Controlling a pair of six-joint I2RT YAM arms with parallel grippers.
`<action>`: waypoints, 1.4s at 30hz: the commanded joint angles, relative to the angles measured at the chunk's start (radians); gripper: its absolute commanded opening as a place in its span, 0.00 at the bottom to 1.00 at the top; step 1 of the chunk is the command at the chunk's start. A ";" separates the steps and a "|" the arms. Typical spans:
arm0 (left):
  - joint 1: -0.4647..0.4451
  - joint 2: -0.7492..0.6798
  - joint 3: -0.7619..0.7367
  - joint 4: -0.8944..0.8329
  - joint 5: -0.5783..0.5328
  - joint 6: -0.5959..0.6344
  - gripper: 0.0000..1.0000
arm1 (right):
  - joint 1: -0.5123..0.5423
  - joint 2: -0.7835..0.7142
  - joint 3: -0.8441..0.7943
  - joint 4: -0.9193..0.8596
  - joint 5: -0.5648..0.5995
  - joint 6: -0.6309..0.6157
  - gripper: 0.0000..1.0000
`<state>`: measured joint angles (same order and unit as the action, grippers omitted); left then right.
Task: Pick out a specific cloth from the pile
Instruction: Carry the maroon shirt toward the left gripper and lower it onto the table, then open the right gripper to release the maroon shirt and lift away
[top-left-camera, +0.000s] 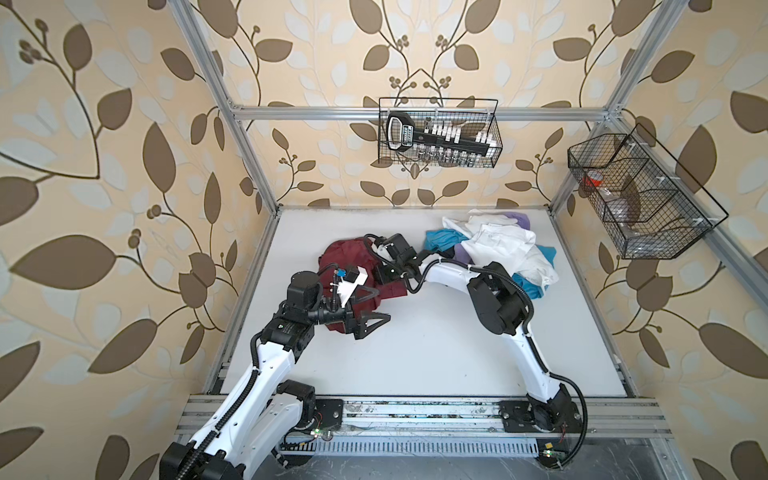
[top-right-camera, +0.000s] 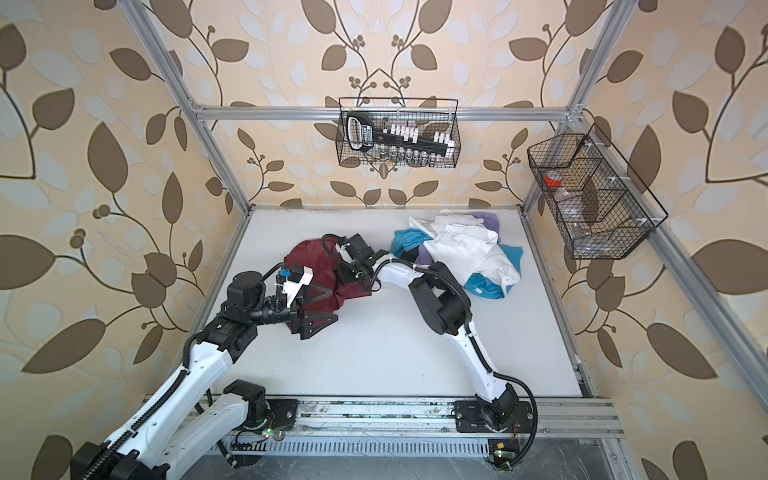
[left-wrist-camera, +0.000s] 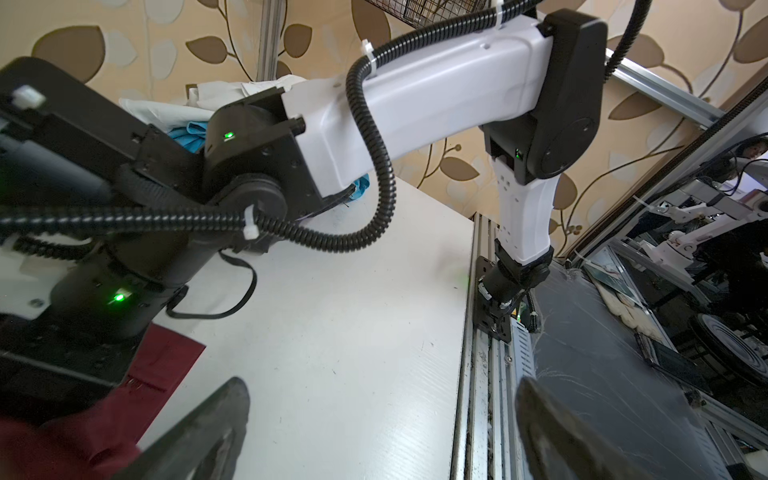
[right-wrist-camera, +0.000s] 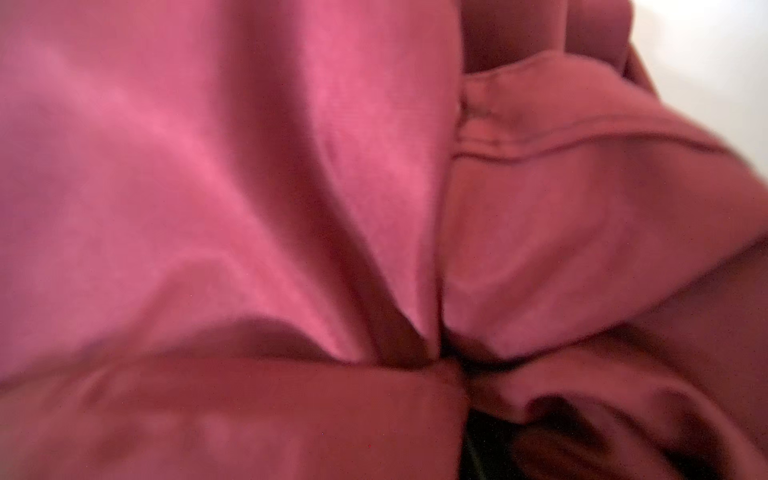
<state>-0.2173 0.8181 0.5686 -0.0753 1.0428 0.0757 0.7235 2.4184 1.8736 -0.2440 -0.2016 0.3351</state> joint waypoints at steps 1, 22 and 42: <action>-0.008 -0.012 0.002 0.009 0.006 0.019 0.99 | 0.027 0.127 0.102 -0.094 -0.046 0.095 0.40; -0.008 0.005 0.004 0.004 -0.009 0.029 0.99 | -0.006 0.400 0.502 0.127 -0.005 0.381 0.46; -0.010 -0.031 -0.006 -0.001 -0.010 0.033 0.99 | 0.036 -0.117 -0.018 -0.128 0.066 -0.027 1.00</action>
<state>-0.2176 0.8059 0.5682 -0.0837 1.0363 0.0803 0.7536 2.3836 1.9209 -0.2325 -0.2161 0.3828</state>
